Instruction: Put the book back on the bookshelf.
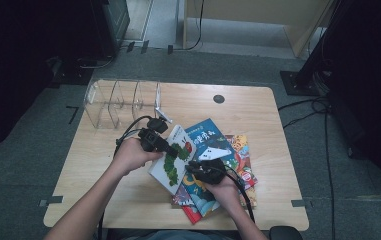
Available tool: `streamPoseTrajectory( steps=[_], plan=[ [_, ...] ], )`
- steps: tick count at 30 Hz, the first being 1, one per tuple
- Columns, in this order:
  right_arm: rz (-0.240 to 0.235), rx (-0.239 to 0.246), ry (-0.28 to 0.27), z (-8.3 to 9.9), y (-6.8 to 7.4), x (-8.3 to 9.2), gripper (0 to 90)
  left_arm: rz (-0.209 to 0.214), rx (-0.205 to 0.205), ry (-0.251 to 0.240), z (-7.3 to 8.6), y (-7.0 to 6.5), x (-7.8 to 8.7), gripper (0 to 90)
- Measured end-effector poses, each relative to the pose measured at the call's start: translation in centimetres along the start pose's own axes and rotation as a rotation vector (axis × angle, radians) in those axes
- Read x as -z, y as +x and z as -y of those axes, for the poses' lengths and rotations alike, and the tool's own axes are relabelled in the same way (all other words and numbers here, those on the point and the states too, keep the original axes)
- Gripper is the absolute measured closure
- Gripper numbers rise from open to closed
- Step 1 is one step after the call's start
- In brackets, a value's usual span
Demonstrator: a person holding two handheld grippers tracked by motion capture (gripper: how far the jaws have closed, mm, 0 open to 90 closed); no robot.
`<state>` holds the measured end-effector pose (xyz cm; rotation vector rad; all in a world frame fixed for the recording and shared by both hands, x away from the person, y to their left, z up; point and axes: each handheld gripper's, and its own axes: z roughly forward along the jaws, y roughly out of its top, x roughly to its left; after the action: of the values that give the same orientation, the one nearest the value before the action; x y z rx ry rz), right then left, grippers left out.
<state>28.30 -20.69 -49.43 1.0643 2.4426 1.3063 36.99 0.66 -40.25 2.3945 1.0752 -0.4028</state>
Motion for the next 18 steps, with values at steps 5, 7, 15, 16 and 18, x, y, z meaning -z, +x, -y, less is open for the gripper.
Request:
streamPoseTrajectory(
  steps=[5,7,15,16,18],
  plan=[
    [0.005,0.007,0.009,-0.2,-0.3,-0.2,59.3,0.003,-0.012,0.018,-0.2,0.0,0.6,76.6],
    [0.006,0.01,0.017,-0.2,-0.3,-0.2,58.2,-0.014,-0.032,0.024,-0.2,-0.1,1.0,77.4],
    [0.048,0.043,0.021,-0.2,-0.8,0.0,50.9,-0.134,-0.066,0.013,0.4,-0.6,2.5,77.6],
    [0.051,0.041,0.02,-0.2,-0.8,0.0,50.5,-0.134,-0.066,0.013,0.4,-0.6,2.5,77.6],
    [0.061,0.051,0.022,-0.2,-0.9,-0.1,49.0,-0.142,-0.063,0.01,0.6,-0.4,2.8,77.6]
  ],
)
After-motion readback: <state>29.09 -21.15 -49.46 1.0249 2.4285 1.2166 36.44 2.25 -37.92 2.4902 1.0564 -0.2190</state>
